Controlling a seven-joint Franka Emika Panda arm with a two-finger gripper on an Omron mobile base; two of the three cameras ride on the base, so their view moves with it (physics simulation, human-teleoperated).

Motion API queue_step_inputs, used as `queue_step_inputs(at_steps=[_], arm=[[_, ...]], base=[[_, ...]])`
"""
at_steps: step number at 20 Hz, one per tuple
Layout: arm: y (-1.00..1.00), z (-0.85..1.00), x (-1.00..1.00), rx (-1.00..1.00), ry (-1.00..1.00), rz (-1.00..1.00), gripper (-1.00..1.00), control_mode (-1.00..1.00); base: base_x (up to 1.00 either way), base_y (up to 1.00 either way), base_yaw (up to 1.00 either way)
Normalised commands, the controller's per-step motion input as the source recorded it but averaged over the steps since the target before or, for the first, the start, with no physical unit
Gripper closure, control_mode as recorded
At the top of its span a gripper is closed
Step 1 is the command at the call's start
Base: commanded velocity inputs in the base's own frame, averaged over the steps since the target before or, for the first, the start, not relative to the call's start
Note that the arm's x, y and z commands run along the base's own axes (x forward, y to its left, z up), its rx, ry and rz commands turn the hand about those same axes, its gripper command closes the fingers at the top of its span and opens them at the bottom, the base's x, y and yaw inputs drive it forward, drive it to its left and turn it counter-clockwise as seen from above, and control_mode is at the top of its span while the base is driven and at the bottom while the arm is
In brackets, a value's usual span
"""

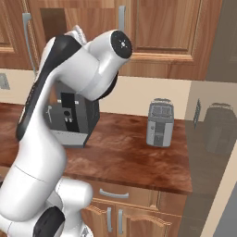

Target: Move the bowls from the cabinet to the plates on the dining table.

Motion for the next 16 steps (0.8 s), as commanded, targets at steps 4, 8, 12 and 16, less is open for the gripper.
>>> queue_step_inputs(at_steps=[4,8,12,16], arm=[[0.18,0.0,0.16,0.03,0.02,0.1,-1.0,-1.0],[0.25,0.0,0.1,0.03,0.03,0.11,-1.0,-1.0],[0.13,0.0,0.11,0.04,0.01,0.12,-1.0,-1.0],[0.01,0.0,0.21,0.05,0.0,0.1,-1.0,-1.0]], base=[[0.0,0.0,0.0],[0.0,0.0,0.0],[0.0,0.0,0.0],[0.0,0.0,0.0]])
